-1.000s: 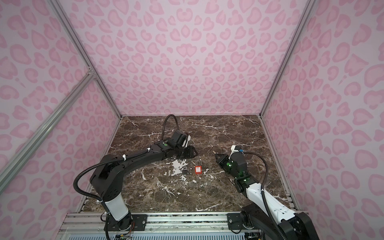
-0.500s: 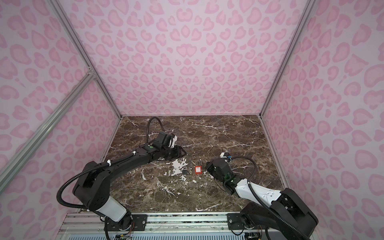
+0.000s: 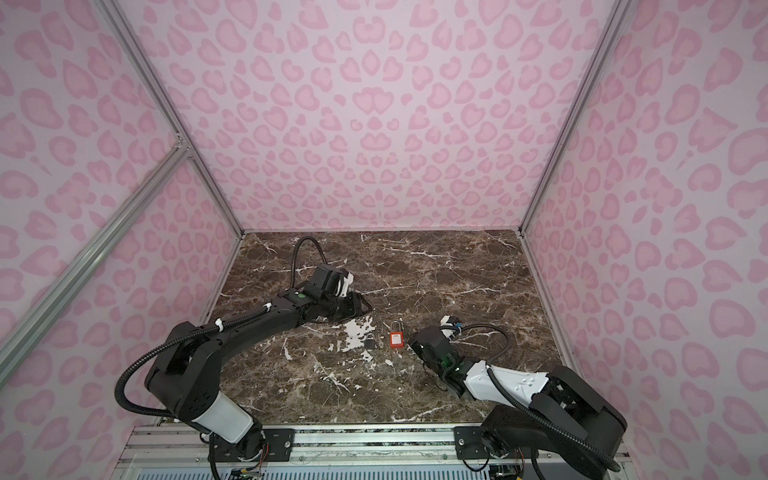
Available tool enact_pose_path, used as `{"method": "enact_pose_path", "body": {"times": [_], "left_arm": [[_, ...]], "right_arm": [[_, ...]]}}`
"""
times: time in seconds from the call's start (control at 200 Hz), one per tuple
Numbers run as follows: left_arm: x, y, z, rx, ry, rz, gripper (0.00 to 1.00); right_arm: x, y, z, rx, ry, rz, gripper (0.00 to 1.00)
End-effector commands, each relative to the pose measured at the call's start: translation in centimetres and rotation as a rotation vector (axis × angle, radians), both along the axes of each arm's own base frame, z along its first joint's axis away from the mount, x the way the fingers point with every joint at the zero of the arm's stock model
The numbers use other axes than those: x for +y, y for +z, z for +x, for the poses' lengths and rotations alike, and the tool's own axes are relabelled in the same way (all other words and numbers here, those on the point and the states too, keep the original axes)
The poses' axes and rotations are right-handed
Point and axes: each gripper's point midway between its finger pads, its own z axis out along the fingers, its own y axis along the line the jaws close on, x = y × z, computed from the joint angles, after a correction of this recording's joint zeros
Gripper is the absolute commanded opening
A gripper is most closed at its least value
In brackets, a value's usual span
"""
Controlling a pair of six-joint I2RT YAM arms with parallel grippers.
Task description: Lock with the key
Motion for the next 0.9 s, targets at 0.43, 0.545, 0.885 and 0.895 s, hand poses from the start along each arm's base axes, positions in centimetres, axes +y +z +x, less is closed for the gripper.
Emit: {"method": "enact_pose_path", "body": {"times": [0.43,0.545,0.885,0.895], "left_arm": [[-0.5,0.6,0.2,-0.009,-0.007,-0.030,0.53],[-0.6,0.6,0.4,-0.010,-0.007,-0.030,0.53],[-0.4,0.5,0.1,-0.007,-0.016,-0.017,0.53],[-0.4,0.5,0.2,-0.008,-0.016,-0.017,0.53]], "right_arm": [[1.7,-0.9,0.3,-0.003,0.039,0.055,0.00],[1.7,-1.3,0.2,0.009,0.033,0.066,0.00],[0.7,-2.4,-0.6,0.041,-0.004,0.057,0.17],[0.7,-2.4,-0.6,0.041,-0.007,0.056,0.20]]}}
